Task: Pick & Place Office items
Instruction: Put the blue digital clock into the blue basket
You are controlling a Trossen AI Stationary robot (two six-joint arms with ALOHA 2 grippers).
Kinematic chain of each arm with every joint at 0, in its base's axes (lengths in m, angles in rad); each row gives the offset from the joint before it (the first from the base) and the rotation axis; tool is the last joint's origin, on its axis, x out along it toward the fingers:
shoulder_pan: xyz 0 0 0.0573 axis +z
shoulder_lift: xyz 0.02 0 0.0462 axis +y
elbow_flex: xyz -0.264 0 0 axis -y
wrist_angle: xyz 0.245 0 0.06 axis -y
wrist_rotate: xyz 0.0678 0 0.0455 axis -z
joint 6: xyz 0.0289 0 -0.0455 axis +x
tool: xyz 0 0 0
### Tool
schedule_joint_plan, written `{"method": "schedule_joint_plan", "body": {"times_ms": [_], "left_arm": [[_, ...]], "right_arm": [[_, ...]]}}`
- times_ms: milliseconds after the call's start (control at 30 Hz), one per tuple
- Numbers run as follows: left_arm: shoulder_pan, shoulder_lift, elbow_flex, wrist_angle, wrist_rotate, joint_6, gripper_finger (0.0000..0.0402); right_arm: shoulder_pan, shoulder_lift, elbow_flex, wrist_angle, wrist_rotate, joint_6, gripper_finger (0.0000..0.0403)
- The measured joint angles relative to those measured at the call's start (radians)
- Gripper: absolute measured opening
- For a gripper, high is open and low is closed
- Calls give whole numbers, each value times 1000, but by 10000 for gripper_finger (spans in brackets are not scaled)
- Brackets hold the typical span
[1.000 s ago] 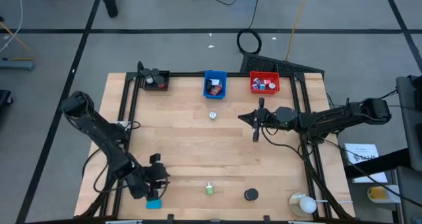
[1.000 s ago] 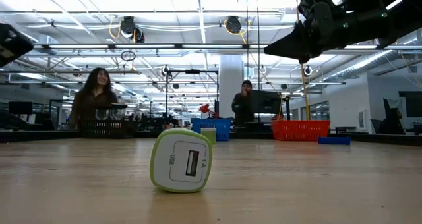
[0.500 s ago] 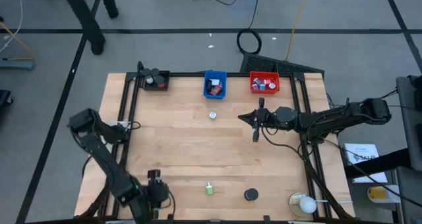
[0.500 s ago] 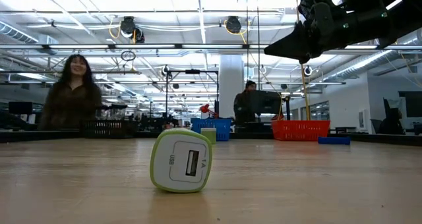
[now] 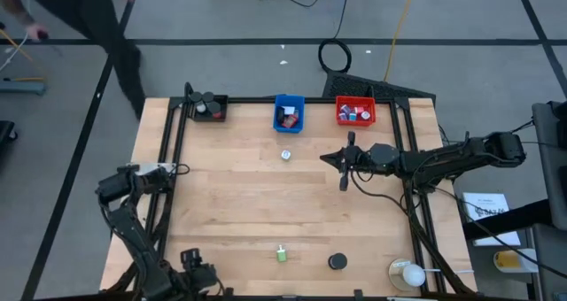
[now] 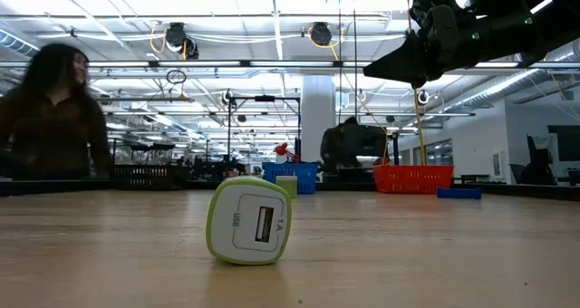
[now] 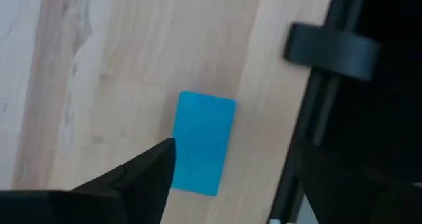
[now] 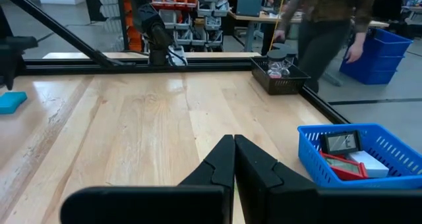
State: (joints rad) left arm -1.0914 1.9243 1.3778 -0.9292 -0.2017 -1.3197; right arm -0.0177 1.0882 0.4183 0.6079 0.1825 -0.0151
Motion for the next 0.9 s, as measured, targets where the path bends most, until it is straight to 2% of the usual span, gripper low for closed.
{"method": "schedule_joint_plan", "body": {"times_ms": [267,433,567,767,900], "left_arm": [[-11,3,-76,-6,-10,-38,308],[7,3,-130,37,42,-39,300],[11,3,-138,64,45,-17,257],[18,2,-139,59,53,33,160],[65,-20,-140,32,63,134,155]], "right_arm": [[0,0,0,-3,0,0,0],[0,0,0,-16,0,0,0],[0,0,0,-15,0,0,0],[0,0,0,-5,0,-28,0],[0,0,0,23,0,-42,0]]}}
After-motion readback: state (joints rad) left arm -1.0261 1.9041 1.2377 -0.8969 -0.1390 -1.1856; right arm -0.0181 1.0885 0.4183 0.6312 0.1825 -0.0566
